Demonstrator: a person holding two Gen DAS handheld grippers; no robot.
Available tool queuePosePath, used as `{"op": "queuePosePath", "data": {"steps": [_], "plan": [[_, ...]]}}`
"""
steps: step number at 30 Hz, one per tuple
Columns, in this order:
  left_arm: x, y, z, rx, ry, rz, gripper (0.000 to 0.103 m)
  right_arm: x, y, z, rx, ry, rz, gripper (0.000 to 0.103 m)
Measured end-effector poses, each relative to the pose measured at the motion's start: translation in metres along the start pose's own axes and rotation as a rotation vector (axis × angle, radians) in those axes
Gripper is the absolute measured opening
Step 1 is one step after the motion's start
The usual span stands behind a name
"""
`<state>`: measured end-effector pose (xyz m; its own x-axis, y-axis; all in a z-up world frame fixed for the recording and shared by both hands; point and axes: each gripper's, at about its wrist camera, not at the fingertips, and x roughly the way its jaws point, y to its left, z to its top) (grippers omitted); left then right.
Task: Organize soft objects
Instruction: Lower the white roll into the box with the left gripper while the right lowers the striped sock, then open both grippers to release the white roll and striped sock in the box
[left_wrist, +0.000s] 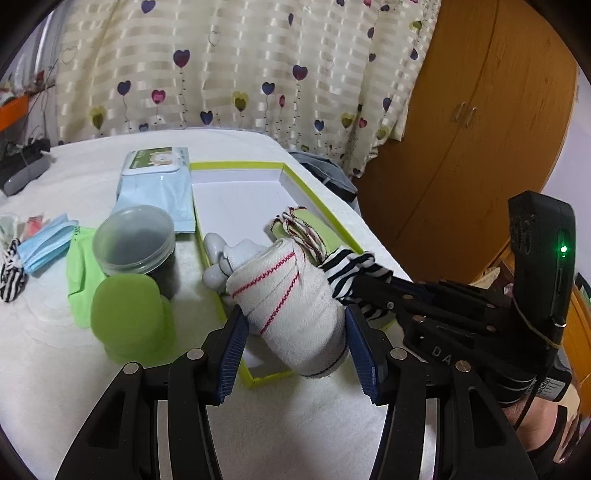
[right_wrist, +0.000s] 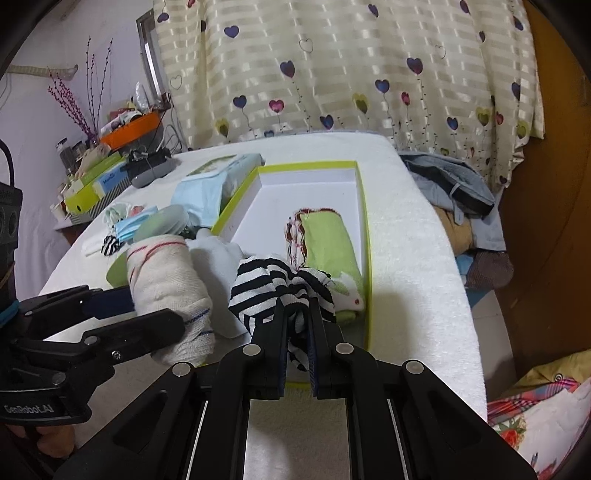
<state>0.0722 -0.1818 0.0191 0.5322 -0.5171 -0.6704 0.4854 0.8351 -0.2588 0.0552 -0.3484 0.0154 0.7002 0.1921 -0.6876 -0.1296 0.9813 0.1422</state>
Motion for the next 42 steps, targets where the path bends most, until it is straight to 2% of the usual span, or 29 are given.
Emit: {"op": "queuePosePath", "data": {"steps": [17,24,28,33,42], "plan": [[0.03,0.012,0.012,-0.028,0.056,-0.015,0.052,0.039,-0.009,0.042,-0.005,-0.013,0.009,0.01],[0.048,0.008,0.018,-0.019,0.094,-0.015,0.052,0.025,-0.011,0.038,-0.013,-0.039,-0.005,0.021],[0.052,0.006,0.024,-0.008,0.08,0.009,0.052,0.016,-0.017,0.037,0.001,-0.058,-0.017,0.04],[0.047,0.007,0.026,-0.018,0.065,0.0,0.052,0.007,-0.023,0.034,0.016,-0.067,-0.022,0.041],[0.013,0.002,0.029,0.003,-0.015,0.015,0.052,-0.01,-0.018,0.022,0.012,-0.071,0.011,0.041]]}}
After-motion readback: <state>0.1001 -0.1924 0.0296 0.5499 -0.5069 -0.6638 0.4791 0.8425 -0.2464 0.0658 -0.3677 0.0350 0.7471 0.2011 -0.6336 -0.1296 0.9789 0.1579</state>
